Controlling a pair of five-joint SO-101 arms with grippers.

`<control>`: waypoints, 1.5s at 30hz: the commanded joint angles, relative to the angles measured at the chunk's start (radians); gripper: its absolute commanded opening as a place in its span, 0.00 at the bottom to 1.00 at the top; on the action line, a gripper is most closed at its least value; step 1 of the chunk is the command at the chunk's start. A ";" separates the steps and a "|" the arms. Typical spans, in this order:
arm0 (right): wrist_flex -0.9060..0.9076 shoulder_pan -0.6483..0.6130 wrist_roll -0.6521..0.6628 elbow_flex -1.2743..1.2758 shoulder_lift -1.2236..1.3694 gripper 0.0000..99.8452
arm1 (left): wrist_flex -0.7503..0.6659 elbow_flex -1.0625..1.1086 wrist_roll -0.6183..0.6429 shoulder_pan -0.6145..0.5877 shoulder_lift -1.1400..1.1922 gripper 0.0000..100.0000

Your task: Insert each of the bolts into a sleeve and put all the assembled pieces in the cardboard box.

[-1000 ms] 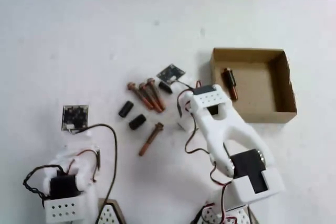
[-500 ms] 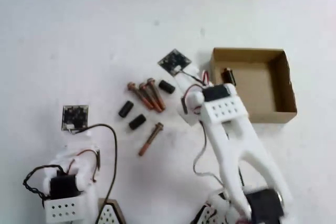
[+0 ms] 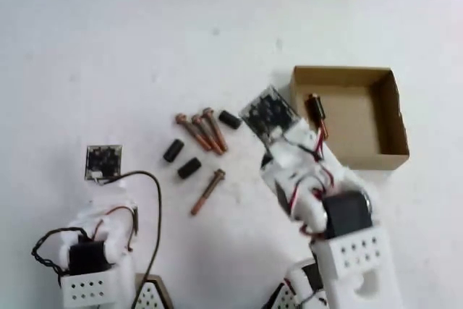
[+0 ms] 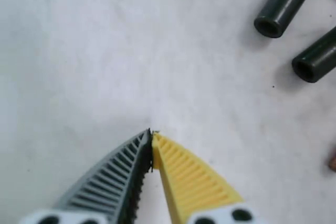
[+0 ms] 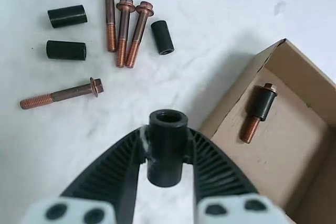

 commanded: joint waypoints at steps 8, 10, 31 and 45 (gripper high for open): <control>-0.165 0.010 0.005 0.331 -0.387 0.02 | -0.026 0.000 -0.011 -0.007 -0.007 0.02; -0.205 0.012 0.005 0.384 -0.421 0.02 | -0.026 0.000 -0.011 -0.007 -0.007 0.02; -0.452 0.088 -0.201 0.608 -0.522 0.02 | -0.026 0.000 -0.011 -0.004 -0.007 0.02; -0.384 0.087 -0.209 0.506 -0.522 0.02 | -0.051 0.000 -0.012 -0.004 -0.007 0.03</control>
